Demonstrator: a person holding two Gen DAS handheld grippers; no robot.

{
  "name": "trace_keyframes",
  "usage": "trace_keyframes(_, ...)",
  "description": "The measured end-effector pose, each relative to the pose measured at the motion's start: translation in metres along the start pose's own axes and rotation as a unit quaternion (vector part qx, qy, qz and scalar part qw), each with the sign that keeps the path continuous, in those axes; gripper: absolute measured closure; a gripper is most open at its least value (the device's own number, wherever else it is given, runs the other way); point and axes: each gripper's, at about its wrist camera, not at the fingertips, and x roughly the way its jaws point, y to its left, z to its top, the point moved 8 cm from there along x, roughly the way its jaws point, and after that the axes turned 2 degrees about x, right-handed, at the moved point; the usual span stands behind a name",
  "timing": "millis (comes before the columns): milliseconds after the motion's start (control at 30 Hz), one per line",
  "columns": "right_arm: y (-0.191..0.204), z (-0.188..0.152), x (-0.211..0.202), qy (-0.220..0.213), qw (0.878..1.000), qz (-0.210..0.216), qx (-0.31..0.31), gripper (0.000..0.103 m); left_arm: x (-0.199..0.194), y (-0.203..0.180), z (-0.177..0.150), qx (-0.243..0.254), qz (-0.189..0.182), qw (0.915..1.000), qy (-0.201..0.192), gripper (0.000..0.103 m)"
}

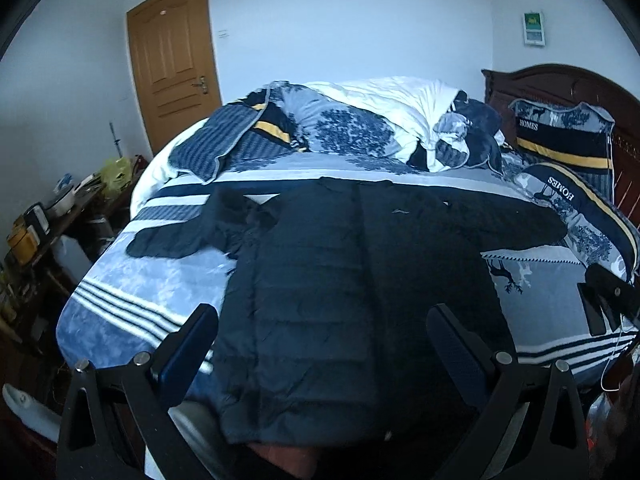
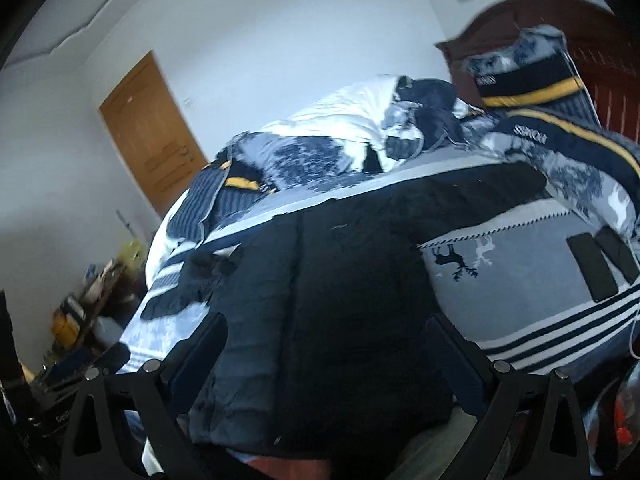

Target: Fold large clothes

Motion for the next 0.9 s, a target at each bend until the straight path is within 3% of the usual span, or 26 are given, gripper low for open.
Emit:
trace_keyframes(100,-0.034,0.028,0.025,-0.006,0.999,-0.040,0.015,0.002,0.027,-0.028,0.021,0.013,-0.005,0.9999,0.003,0.000)
trace_keyframes(233,-0.076,0.071,0.058,-0.003,0.999,-0.031,0.044,0.002,0.073,-0.068,0.045,0.022,-0.024,0.9994,0.011,0.000)
trace_keyframes(300,-0.111,0.096,0.087,0.022,0.997,-0.029,0.066,0.002,0.096,-0.084,0.052,0.022,-0.030,0.9991,0.021,0.000)
trace_keyframes(367,-0.146,0.115,0.110,0.032,0.996,-0.043,0.078,0.002,0.118,-0.097,0.055,0.024,-0.035,0.9986,0.031,0.000)
trace_keyframes(433,-0.193,0.130,0.143,0.051,0.992,-0.084,0.085,0.002,0.138,-0.109,0.051,0.024,-0.036,0.9982,0.043,0.000)
trace_keyframes(533,-0.254,0.148,0.200,0.079,0.988,-0.072,0.110,0.002,0.169,-0.120,0.038,0.019,-0.045,0.9967,0.065,0.000)
trace_keyframes(600,-0.307,0.156,0.238,0.097,0.978,-0.100,0.153,0.004,0.186,-0.122,0.026,0.020,-0.046,0.9956,0.079,0.000)
trace_keyframes(700,-0.378,0.175,0.287,0.103,0.966,-0.127,0.202,0.014,0.202,-0.118,0.015,0.020,-0.043,0.9949,0.090,0.000)
trace_keyframes(733,-0.399,0.183,0.296,0.090,0.962,-0.139,0.216,0.022,0.207,-0.114,0.010,0.020,-0.042,0.9944,0.094,0.000)
trace_keyframes(833,-0.441,0.198,0.327,0.082,0.952,-0.158,0.251,0.024,0.218,-0.098,-0.004,0.012,-0.033,0.9931,0.112,0.000)
trace_keyframes(900,-0.463,0.191,0.355,0.115,0.940,-0.167,0.274,0.028,0.222,-0.089,-0.011,0.010,-0.025,0.9922,0.122,0.000)
